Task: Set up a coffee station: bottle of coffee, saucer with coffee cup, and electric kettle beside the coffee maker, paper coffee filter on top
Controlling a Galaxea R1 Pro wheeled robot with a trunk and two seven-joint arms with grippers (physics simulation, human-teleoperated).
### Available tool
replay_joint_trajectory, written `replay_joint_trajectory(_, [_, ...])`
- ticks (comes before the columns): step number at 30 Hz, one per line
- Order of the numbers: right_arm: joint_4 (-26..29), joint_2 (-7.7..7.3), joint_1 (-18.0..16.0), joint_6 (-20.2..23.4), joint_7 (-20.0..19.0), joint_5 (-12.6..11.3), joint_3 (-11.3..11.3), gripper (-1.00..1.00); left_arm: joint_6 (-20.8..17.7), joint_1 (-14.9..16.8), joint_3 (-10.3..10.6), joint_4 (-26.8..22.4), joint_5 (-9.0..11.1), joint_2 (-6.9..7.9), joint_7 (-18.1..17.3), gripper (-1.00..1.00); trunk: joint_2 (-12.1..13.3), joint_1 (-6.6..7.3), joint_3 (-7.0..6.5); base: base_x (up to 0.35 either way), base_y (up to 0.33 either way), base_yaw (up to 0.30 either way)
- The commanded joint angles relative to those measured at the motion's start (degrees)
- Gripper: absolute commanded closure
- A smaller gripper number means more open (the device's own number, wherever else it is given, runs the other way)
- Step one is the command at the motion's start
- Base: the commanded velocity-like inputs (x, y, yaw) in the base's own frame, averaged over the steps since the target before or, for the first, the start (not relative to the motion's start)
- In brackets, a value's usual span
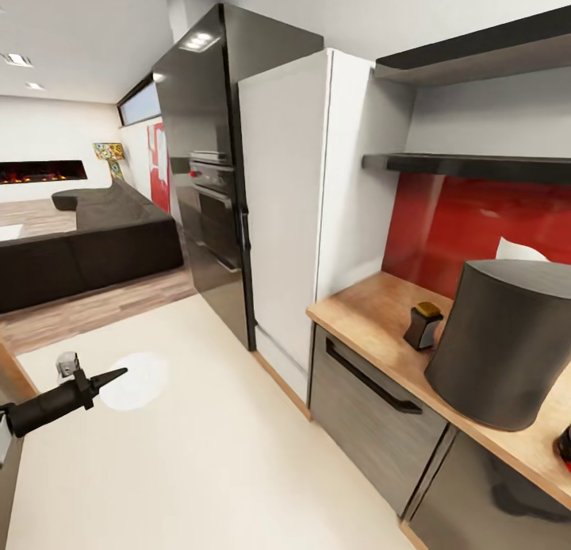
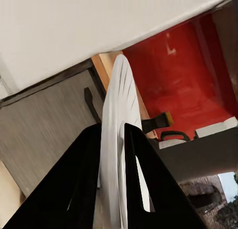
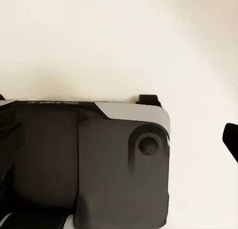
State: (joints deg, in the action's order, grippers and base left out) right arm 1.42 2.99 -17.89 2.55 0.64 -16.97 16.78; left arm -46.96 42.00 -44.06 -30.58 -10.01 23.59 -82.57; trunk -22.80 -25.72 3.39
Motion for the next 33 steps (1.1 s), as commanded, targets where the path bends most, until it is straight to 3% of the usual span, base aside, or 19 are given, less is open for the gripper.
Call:
replay_joint_trajectory(1, [0.08, -0.09, -0.04, 0.27, 0.07, -0.52, 0.45, -1.00, -0.41, 0.10, -0.27, 0.00, -0.69, -0.03, -0.12, 1.00, -0.12, -0.06, 0.13, 0.082, 0.052, -0.087])
replay_joint_trajectory(33, [0.08, -0.18, -0.04, 0.27, 0.04, -0.60, 0.45, -1.00, 0.31, 0.10, -0.18, 0.03, -0.75, -0.44, 0.44, 1.00, -0.12, -0.06, 0.13, 0.004, 0.002, -0.270])
